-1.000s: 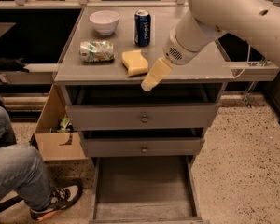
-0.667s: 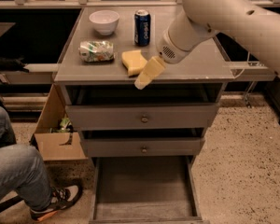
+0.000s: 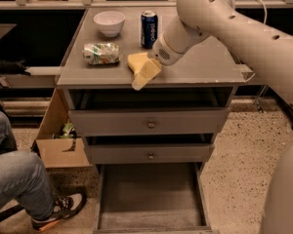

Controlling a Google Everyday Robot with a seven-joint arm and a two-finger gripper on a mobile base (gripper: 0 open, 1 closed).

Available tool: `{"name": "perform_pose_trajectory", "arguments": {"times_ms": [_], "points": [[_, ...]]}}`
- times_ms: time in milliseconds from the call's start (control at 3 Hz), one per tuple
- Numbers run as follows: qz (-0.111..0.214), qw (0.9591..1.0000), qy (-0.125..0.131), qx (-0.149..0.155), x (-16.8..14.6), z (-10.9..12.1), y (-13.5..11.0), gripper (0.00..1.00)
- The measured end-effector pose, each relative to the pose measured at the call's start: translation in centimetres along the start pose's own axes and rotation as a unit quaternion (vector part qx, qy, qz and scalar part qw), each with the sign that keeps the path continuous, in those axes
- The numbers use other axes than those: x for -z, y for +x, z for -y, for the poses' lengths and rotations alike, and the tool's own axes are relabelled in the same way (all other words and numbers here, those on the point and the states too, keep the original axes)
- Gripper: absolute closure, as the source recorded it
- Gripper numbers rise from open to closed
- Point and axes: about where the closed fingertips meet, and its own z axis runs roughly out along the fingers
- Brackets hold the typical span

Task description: Place sponge into bottom drawer

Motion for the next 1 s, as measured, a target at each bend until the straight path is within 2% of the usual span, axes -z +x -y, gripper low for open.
{"name": "perform_pose_trajectory", "arguments": {"times_ms": [333, 667, 1000], "points": [[0.002, 1.0000, -0.003, -0.007, -1.3, 0.8, -0.4, 0.00], [-0.002, 0.9998, -0.012, -0.014, -2.5, 1.1, -0.8, 0.18], [-0.002, 0.9997, -0.018, -0.018, -3.2, 1.3, -0.9, 0.41]]}}
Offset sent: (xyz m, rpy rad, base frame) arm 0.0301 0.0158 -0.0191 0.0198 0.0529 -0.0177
